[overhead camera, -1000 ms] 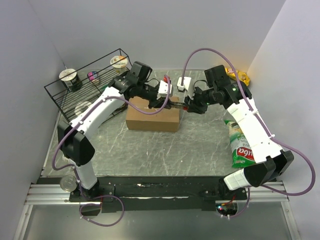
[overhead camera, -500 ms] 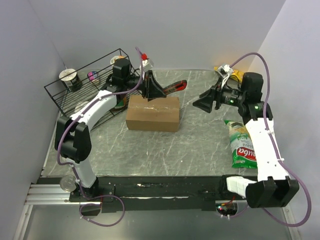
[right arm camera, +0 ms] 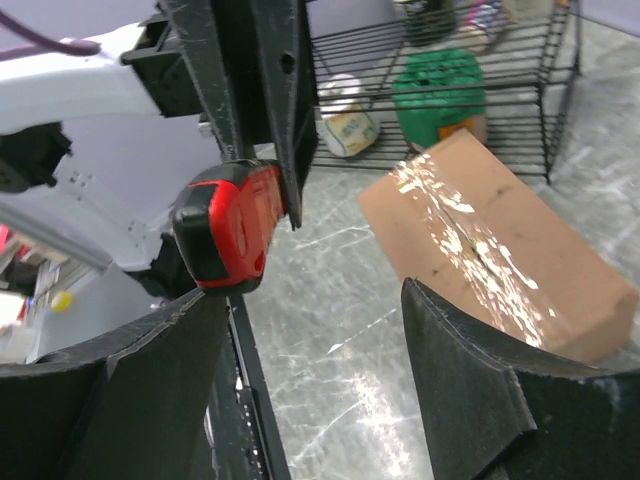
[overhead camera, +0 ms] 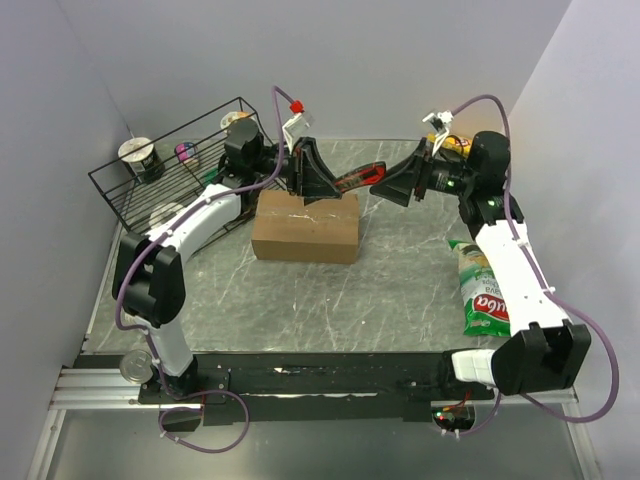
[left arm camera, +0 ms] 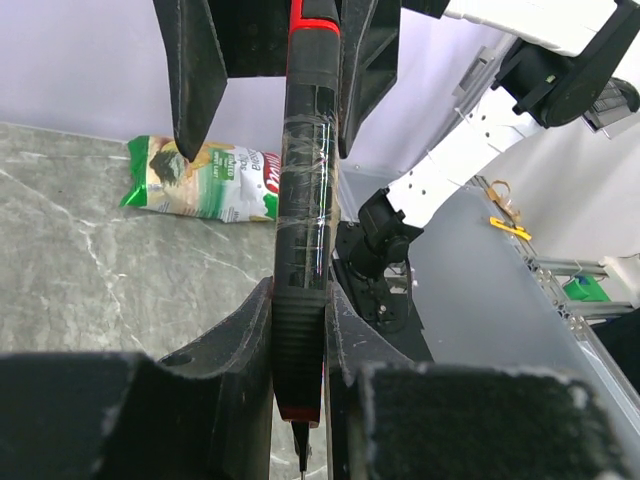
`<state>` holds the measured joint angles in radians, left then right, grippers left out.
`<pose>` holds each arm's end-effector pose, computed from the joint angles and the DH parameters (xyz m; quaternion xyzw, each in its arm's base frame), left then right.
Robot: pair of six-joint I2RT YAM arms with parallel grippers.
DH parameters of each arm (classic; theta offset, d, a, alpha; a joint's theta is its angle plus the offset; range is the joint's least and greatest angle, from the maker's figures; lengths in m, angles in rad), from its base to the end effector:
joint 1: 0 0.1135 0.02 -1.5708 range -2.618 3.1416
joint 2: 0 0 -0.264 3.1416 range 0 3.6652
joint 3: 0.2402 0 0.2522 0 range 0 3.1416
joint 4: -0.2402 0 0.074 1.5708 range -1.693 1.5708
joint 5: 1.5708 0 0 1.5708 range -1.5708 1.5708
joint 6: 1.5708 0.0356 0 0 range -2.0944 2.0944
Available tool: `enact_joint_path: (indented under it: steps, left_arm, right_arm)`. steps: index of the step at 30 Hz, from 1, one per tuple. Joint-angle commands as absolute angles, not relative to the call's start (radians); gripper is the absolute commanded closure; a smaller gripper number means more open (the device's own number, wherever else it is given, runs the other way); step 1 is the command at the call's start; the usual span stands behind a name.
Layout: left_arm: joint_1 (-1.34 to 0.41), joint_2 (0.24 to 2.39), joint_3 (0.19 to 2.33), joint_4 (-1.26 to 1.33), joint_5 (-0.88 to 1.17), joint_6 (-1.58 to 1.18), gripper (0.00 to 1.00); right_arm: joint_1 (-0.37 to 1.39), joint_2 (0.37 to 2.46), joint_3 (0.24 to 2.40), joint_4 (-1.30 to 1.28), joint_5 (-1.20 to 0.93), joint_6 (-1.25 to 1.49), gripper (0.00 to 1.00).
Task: Unpack the express box
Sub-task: Cut the express box at the center of the board.
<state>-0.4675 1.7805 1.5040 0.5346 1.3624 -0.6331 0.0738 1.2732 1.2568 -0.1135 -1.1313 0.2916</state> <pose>0.3464 -0.2139 0.3833 0.4580 0.5137 -0.6494 0.3236 0.2738 0.0525 0.4103 -0.2825 0.6691 0.4973 0.4745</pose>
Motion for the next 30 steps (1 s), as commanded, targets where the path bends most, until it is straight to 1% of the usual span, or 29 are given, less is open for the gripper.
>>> enact_joint_path:
  steps: [1, 4, 6, 10, 16, 21, 25, 30]
  left_arm:
    - [-0.472, 1.779, 1.548, 0.61, 1.396, -0.684, 0.99]
    - [-0.472, 1.786, 1.554, 0.611, 1.39, -0.689, 0.99]
    - [-0.472, 1.79, 1.554, 0.62, 1.379, -0.698, 0.99]
    - [-0.477, 1.801, 1.557, 0.647, 1.367, -0.725, 0.99]
    - [-0.485, 1.819, 1.577, 0.672, 1.353, -0.745, 0.99]
    - [-0.494, 1.833, 1.6, 0.673, 1.347, -0.742, 0.99]
    - [-0.5, 1.842, 1.612, 0.667, 1.347, -0.738, 0.99]
    - [-0.5, 1.848, 1.612, 0.658, 1.348, -0.732, 0.99]
  right_arm:
    - [0.107, 1.307, 1.324, 0.015, -1.19, 0.353, 0.24]
    - [0.133, 1.318, 1.319, 0.018, -1.213, 0.353, 0.26]
    - [0.147, 1.319, 1.307, 0.069, -1.241, 0.391, 0.29]
    - [0.167, 1.318, 1.296, 0.08, -1.21, 0.402, 0.31]
    - [0.202, 1.342, 1.313, 0.1, -1.187, 0.417, 0.43]
    - [0.227, 1.351, 1.312, 0.106, -1.16, 0.416, 0.46]
    - [0.233, 1.35, 1.308, 0.112, -1.135, 0.419, 0.53]
    - [0.232, 1.342, 1.305, 0.117, -1.109, 0.426, 0.53]
